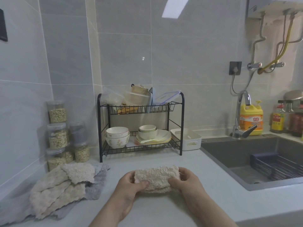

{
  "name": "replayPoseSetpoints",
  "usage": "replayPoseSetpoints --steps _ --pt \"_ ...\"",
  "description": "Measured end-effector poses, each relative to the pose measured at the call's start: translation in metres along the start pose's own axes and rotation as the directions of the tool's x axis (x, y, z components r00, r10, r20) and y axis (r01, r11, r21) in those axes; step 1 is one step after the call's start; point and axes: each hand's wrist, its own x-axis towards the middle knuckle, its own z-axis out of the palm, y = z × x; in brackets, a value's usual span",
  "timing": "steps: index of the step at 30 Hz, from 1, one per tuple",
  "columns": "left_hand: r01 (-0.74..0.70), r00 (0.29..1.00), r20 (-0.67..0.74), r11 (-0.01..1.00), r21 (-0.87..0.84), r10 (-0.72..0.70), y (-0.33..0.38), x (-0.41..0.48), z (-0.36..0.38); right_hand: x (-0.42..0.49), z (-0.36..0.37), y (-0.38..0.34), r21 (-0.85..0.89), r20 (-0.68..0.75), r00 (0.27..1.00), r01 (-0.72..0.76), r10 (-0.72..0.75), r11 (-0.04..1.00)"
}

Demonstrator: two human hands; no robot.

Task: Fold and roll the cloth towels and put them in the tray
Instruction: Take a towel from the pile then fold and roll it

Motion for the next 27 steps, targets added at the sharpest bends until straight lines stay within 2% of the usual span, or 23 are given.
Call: replayPoseSetpoints --steps 6,10,15,18,22,27 --pt "-0.065 0.998 0.017 0.993 0.098 0.063 -0.002 -0.004 0.001 -0.006 -0.005 -0.003 -0.059 0.028 1.0 0.012 -0.011 0.998" --pt "-0.101 0.995 0.003 0.99 0.101 0.101 -0.01 0.007 -0.004 -0.002 -0.007 0.002 -0.099 0.091 0.996 0.021 -0.012 0.995" --pt "-0.128 0.991 -0.008 0.986 0.102 0.13 -0.016 0.016 -0.008 0.007 -0.008 0.007 -0.115 0.076 0.997 -0.009 0.017 0.993" --pt "-0.073 0.996 -0.049 0.989 0.132 0.08 -0.015 0.02 -0.008 0.007 -0.004 0.0 -0.164 0.048 0.998 -0.031 0.039 0.986" --pt "-0.005 0.991 -0.127 0.966 0.26 0.039 -0.01 0.02 -0.005 0.008 0.001 -0.011 -0.241 0.03 0.995 -0.082 0.092 0.967" --pt "0.207 0.969 -0.199 0.924 0.32 -0.148 0.009 0.025 0.007 0.014 0.004 -0.031 -0.316 -0.007 0.958 -0.274 0.287 0.908"
